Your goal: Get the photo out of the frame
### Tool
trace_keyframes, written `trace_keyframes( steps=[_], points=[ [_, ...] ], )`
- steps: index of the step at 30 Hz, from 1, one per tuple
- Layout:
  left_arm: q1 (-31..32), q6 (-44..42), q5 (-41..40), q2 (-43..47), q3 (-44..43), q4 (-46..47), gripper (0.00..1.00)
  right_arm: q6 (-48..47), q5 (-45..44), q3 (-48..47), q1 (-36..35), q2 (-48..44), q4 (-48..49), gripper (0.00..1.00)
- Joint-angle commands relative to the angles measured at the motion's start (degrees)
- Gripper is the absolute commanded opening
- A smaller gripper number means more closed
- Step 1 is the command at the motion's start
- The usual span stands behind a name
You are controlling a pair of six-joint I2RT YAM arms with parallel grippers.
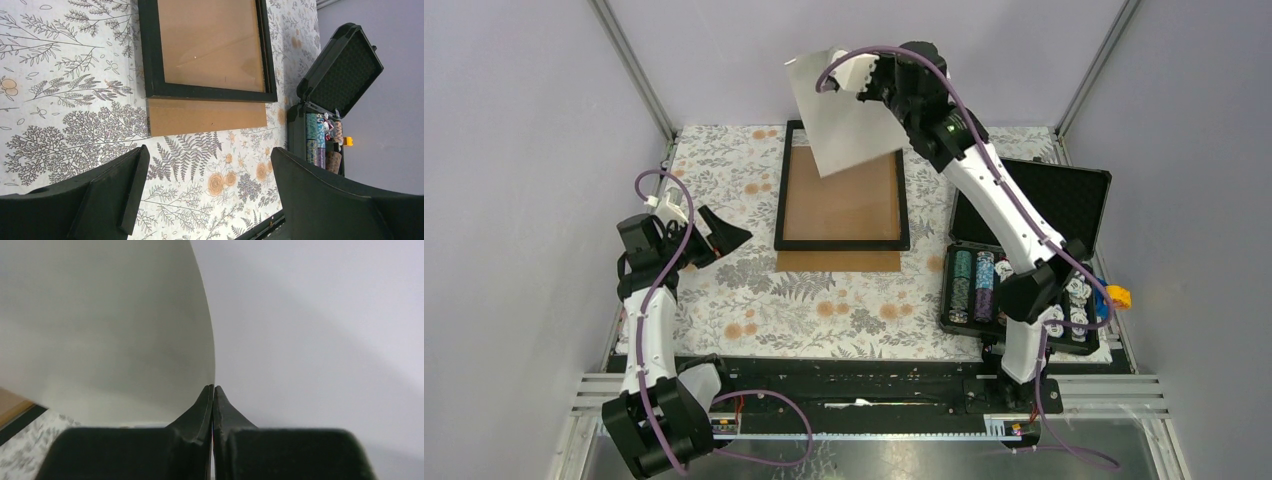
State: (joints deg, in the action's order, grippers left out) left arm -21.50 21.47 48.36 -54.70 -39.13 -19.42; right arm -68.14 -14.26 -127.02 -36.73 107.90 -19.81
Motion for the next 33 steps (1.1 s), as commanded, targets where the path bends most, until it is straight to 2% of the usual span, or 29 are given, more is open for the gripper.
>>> trace_keyframes(
  steps=[1,4,14,20,28,33],
  points=[
    [-0.38,0.13,-0.99,-0.18,0.28,2.7,0.99,-1.82,2.44,-5.74,0.78,4.61,8.39,0.0],
    [-0.43,-0.38,-1.33,0.11,0.37,2.63,0.99,-0.43,2.17,-3.07,0.98,5.66,10.93,0.0],
    [-0.39,-0.64,-0.7,-1.15,0.37,2.81,0.99,6.37,4.08,26.99,0.58,-2.15,15.25,0.0],
    [-0.39,-0.75,-0.73,-1.24,0.65,3.29,0.99,9.46,8.51,42.3,-2.61,-5.37,16.78,0.0],
    [-0.39,-0.73,-1.07,-0.82,0.76,3.34,0.99,9.85,8.73,50.29,-6.7,-3.59,19.21,0.0],
    [-0.43,-0.74,-1.08,-0.79,0.8,3.34,0.99,7.75,7.36,54.72,-9.58,-3.63,24.9,0.0]
  ],
)
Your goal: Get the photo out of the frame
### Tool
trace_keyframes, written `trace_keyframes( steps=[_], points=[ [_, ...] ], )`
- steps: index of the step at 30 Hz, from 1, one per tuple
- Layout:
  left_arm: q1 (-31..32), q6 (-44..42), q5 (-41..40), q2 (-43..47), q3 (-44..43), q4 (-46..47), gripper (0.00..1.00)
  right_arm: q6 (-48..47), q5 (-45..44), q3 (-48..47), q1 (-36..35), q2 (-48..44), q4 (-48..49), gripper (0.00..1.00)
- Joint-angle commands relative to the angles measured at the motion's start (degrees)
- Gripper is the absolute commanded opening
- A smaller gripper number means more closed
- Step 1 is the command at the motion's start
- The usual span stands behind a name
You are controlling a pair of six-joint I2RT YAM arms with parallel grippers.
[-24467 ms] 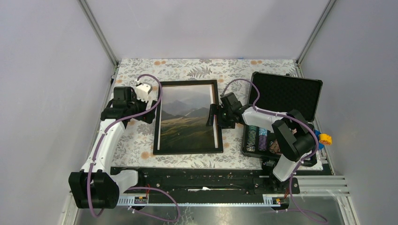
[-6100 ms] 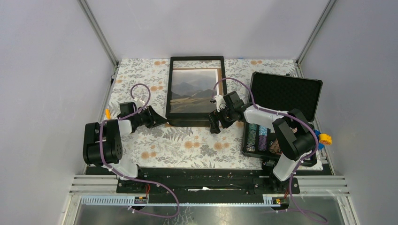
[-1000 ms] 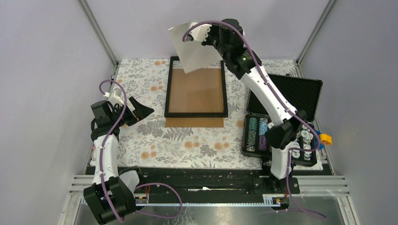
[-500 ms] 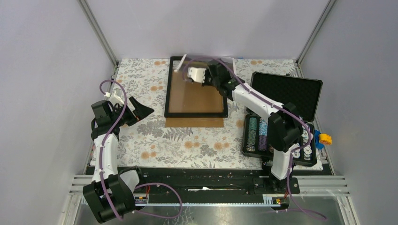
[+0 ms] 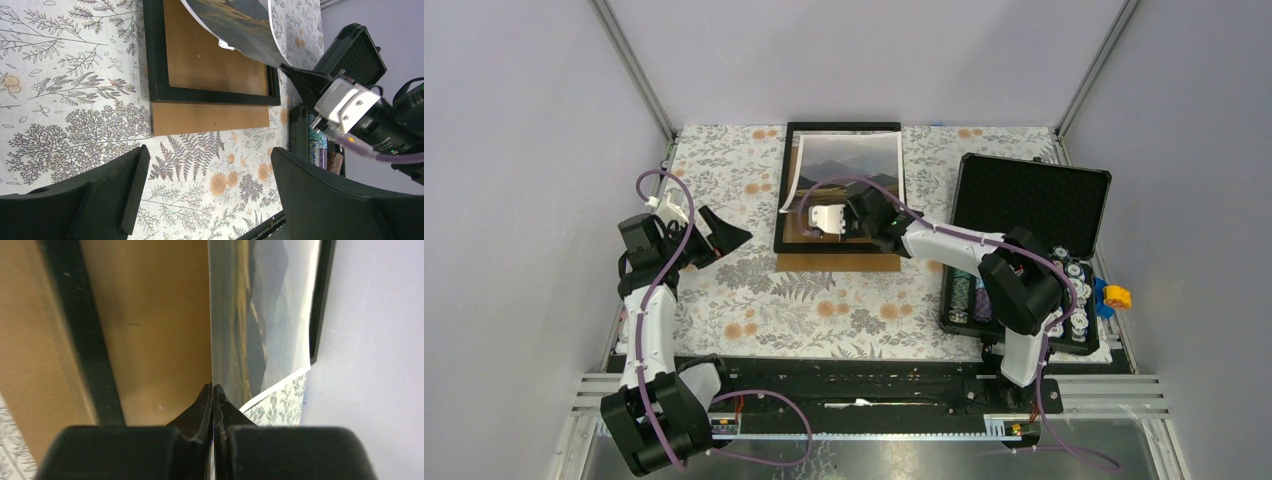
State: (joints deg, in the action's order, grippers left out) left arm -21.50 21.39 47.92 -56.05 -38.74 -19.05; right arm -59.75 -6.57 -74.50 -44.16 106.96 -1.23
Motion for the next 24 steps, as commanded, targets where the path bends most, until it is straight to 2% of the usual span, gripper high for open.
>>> trace_keyframes(
  steps=[1,5,12,13,15,18,19,24],
  points=[
    [-0.42,-0.65,-0.64,0.51,0.42,2.96,0.99,-0.79,-0.82,2.47,-2.45,-2.34,6.49,0.0],
    [-0.43,-0.56,-0.65,0.66,0.42,2.95,0.99,0.51,-3.88,2.35,-3.16,-0.11,6.51,0.0],
    [-0.46,-0.48,-1.24,1.15,0.85,3.28,0.99,2.52,-3.94,4.59,-4.31,-1.1,6.15,0.01],
    [-0.41,-0.47,-1.29,1.12,0.78,3.29,0.99,2.71,-4.16,4.74,-4.8,-1.3,5.71,0.06],
    [-0.42,-0.47,-1.51,1.04,0.83,3.22,0.99,3.3,-4.17,5.09,-5.55,-1.7,4.91,0.24],
    [-0.44,-0.47,-2.05,1.11,0.67,2.9,0.99,4.39,-4.02,5.25,-6.52,-2.25,3.11,0.55],
    [-0.45,-0.47,-2.16,1.2,0.61,2.8,0.99,4.9,-3.87,5.06,-6.66,-2.35,2.21,0.6],
    [-0.38,-1.16,-3.09,1.52,-0.05,2.08,0.99,8.93,-2.53,1.68,-6.96,-2.53,-6.2,0.71]
  ],
)
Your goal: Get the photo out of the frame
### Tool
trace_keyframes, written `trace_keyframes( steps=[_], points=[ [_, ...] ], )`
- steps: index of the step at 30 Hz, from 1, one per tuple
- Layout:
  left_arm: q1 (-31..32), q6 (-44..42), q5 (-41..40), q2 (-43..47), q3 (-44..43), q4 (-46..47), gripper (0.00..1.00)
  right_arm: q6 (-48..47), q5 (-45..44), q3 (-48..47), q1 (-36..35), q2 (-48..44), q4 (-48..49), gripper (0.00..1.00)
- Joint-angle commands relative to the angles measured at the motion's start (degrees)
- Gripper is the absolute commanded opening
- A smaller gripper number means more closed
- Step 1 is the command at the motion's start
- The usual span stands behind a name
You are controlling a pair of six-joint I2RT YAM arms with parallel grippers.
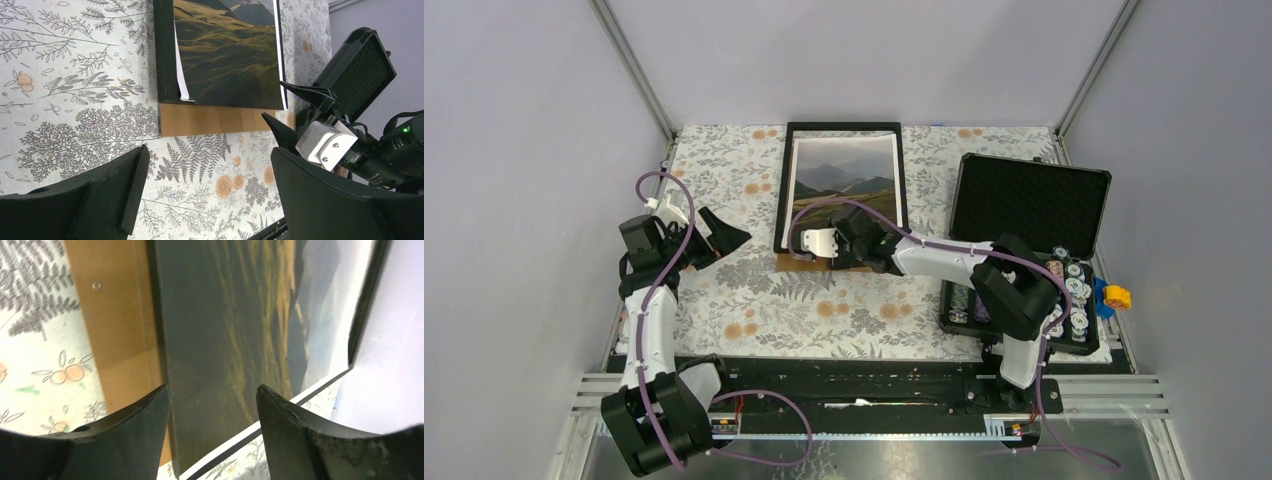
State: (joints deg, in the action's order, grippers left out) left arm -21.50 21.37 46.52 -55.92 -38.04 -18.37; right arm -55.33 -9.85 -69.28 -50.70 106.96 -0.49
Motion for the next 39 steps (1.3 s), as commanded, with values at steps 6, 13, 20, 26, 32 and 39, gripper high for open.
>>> trace_keyframes(
  steps=[6,13,20,26,32,39],
  points=[
    [-0.41,-2.72,-1.9,0.62,-2.63,-0.65,0.99,10.19,9.27,-11.07,-1.65,-5.96,-22.34,0.99],
    [-0.21,-8.05,-3.7,-1.86,-8.44,-5.17,0.99,17.14,12.44,-23.75,-1.52,-8.31,-34.56,0.99],
    [1.29,-20.59,-4.37,-14.95,-29.43,-21.21,0.99,25.11,16.72,-32.82,5.53,-10.91,-39.02,0.99],
    [6.05,-29.63,-16.3,-27.2,-48.88,-33.97,0.99,35.98,26.33,-31.11,21.59,-17.26,-37.77,0.99],
    [18.12,-34.86,-32.89,-33.59,-56.73,-35.93,0.99,42.77,31.19,-14.49,35.96,-29.27,-30.26,0.99],
    [23.46,-31.05,-30.84,-32.61,-42.16,-25.7,0.99,45.5,34.03,5.96,46.25,-34.92,-21.9,0.99]
  ],
)
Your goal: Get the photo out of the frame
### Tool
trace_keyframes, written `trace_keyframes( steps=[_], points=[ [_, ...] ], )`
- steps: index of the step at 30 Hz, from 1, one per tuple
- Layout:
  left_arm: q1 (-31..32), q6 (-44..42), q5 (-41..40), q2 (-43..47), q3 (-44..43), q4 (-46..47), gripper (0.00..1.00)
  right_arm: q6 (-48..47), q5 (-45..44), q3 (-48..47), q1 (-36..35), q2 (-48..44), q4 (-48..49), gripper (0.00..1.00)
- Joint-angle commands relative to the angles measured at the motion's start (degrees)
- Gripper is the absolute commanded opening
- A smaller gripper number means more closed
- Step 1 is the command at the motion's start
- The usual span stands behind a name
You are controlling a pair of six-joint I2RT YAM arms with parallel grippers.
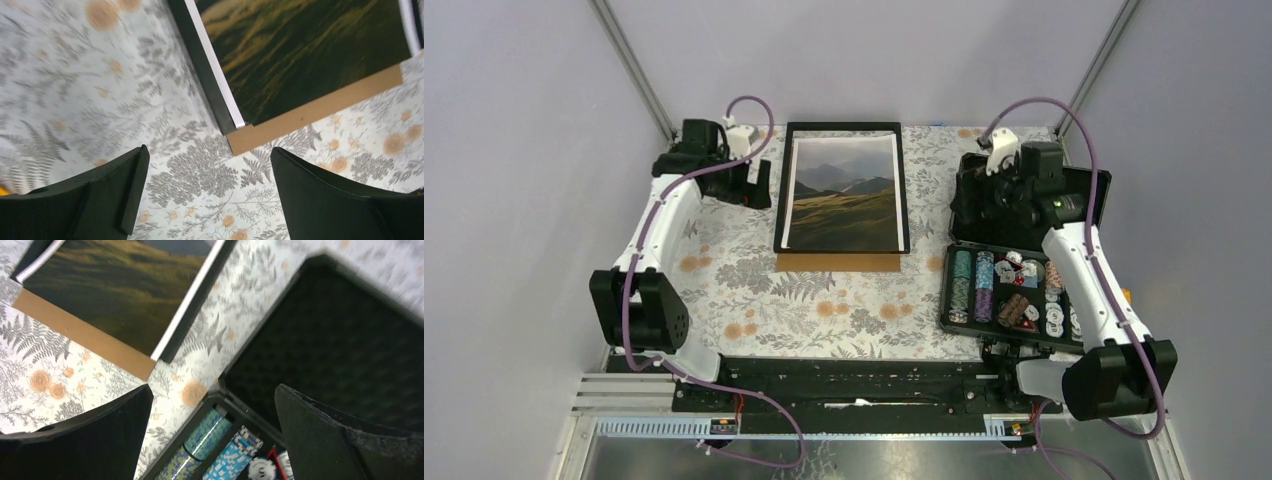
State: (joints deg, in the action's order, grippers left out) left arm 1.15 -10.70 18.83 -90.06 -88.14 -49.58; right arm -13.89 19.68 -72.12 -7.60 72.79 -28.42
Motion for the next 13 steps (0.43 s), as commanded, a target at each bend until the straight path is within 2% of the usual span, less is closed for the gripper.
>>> trace_keyframes(
  steps=[1,7,13],
  points=[
    [1.01,1.58,-2.82,2.09,10.44,6.81,0.99,4.63,5.52,10.88,3.99,-0.96,6.88,0.99],
    [1.14,4.18,-1.7,7.4,20.42,14.09,0.99,5.89,7.93,15.84,5.8,-1.05,9.42,0.99],
    [1.14,3.99,-1.79,11.23,22.83,15.38,0.99,5.13,9.2,16.4,5.83,-1.2,9.44,1.0]
  ],
)
